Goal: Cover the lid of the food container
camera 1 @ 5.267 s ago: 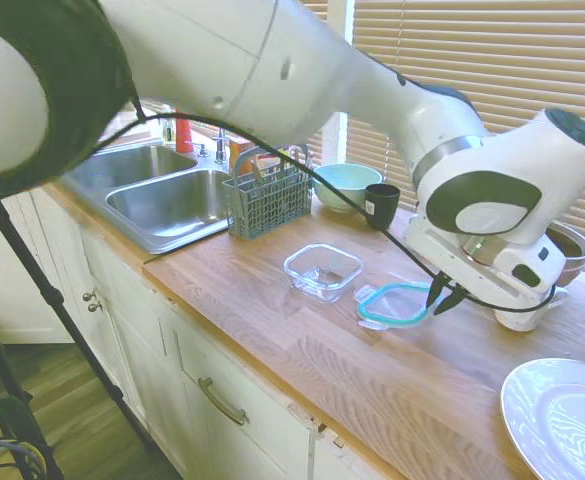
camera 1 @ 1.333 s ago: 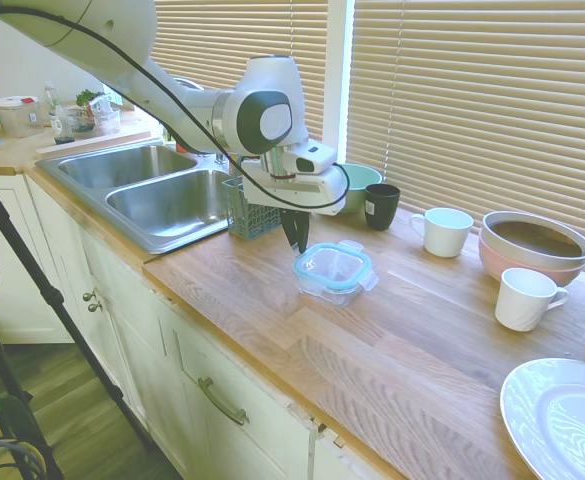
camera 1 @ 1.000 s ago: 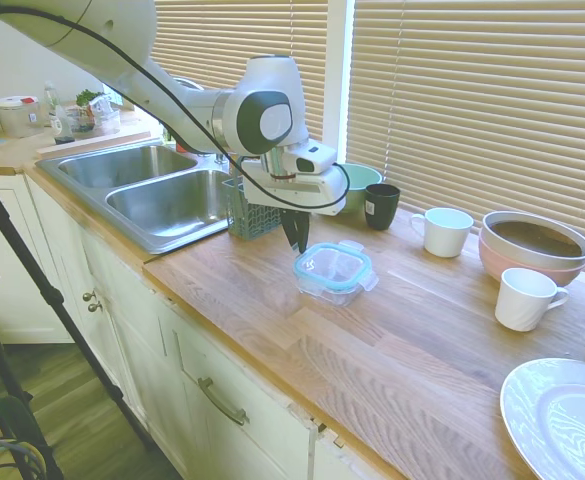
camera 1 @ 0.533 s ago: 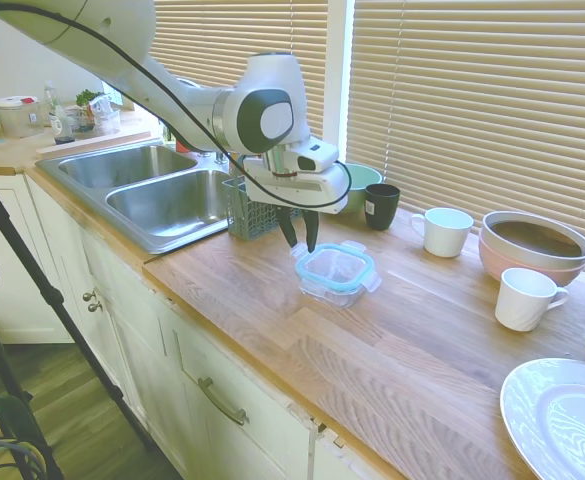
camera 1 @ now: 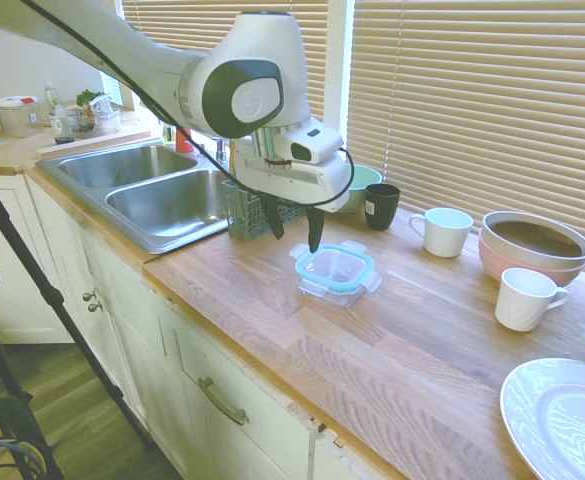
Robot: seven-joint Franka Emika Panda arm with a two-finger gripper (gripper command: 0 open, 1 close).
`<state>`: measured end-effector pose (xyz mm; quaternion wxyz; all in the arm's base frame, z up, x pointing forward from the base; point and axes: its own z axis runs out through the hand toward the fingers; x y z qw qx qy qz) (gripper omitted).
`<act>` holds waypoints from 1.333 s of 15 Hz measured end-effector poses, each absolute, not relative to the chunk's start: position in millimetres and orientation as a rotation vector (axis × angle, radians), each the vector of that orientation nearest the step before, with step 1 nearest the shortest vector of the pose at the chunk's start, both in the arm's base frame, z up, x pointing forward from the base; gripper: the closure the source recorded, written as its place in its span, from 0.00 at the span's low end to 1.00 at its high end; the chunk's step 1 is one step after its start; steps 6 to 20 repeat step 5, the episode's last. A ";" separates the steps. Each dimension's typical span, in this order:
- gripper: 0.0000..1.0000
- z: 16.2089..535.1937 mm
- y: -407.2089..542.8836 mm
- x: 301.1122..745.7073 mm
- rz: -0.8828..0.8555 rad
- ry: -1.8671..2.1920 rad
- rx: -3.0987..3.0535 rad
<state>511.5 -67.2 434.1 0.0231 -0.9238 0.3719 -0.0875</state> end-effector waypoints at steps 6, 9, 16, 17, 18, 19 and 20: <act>0.00 403.3 -95.4 469.1 -0.189 1.186 -2.862; 0.00 403.3 -95.4 469.1 -0.189 1.186 -2.862; 0.00 403.3 -95.4 469.1 -0.189 1.186 -2.862; 0.00 403.3 -95.4 469.1 -0.189 1.186 -2.862; 0.00 403.3 -95.4 469.1 -0.189 1.186 -2.862; 0.00 403.3 -95.4 469.1 -0.189 1.186 -2.862; 0.00 403.3 -95.4 469.1 -0.189 1.186 -2.862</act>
